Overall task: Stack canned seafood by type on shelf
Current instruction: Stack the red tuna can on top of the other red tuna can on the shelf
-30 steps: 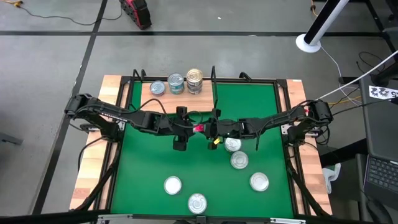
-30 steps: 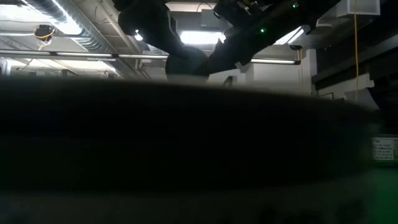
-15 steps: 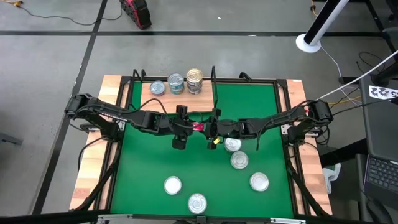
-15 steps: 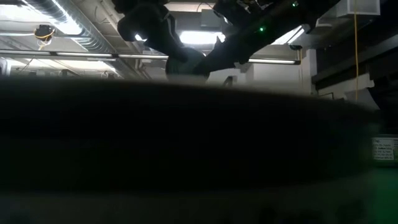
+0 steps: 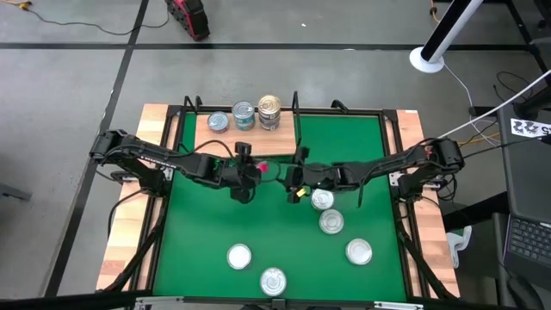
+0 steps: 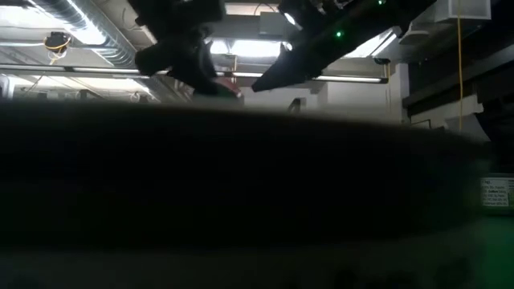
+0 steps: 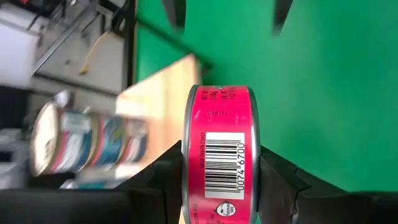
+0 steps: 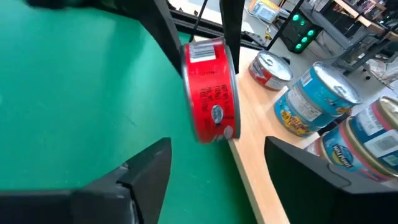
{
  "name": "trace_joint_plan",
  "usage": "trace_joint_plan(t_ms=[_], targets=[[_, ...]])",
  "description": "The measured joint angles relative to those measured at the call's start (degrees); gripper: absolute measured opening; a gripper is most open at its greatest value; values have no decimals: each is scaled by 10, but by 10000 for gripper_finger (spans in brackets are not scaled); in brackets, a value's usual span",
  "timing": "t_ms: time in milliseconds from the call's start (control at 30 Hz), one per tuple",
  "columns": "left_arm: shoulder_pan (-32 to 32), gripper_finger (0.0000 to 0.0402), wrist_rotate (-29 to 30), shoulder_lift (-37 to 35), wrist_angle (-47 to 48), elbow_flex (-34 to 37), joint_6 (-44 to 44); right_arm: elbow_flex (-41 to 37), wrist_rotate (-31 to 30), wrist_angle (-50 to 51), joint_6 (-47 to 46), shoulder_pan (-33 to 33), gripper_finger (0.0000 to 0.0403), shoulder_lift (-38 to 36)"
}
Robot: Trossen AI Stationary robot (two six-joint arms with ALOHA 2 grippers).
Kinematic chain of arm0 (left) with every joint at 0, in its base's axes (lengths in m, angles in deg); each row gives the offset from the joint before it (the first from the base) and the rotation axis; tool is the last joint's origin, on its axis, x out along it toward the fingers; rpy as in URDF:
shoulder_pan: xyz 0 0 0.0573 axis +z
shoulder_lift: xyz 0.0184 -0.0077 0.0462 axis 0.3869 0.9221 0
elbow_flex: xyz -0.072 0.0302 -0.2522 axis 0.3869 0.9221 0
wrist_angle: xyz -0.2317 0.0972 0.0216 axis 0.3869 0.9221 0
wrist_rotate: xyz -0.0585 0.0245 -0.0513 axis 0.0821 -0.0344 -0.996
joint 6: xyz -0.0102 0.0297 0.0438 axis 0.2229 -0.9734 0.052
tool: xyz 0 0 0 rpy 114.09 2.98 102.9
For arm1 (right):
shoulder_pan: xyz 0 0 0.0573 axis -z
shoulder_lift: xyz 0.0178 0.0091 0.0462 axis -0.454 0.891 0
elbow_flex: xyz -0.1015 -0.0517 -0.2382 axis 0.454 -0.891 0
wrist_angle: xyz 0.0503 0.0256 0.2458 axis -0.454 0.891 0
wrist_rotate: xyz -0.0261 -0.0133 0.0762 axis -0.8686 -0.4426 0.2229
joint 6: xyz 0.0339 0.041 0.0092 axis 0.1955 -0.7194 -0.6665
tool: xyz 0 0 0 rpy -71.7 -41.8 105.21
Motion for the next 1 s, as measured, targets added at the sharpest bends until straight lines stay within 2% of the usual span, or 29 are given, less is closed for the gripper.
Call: trace_joint_plan(t_ms=[200,400,533,800,1000], targets=[[8,143,92,0,103,0,16,0,2,16,0,0,261,-34],[53,148,132,0,223,0,76,0,2,55,1,0,261,-71],[97,149,163,0,269,0,91,0,2,79,0,0,262,-93],[196,151,208,0,278,0,88,0,2,104,1,0,262,-102],[266,151,209,-1,247,10,74,0,3,119,0,0,262,-102]])
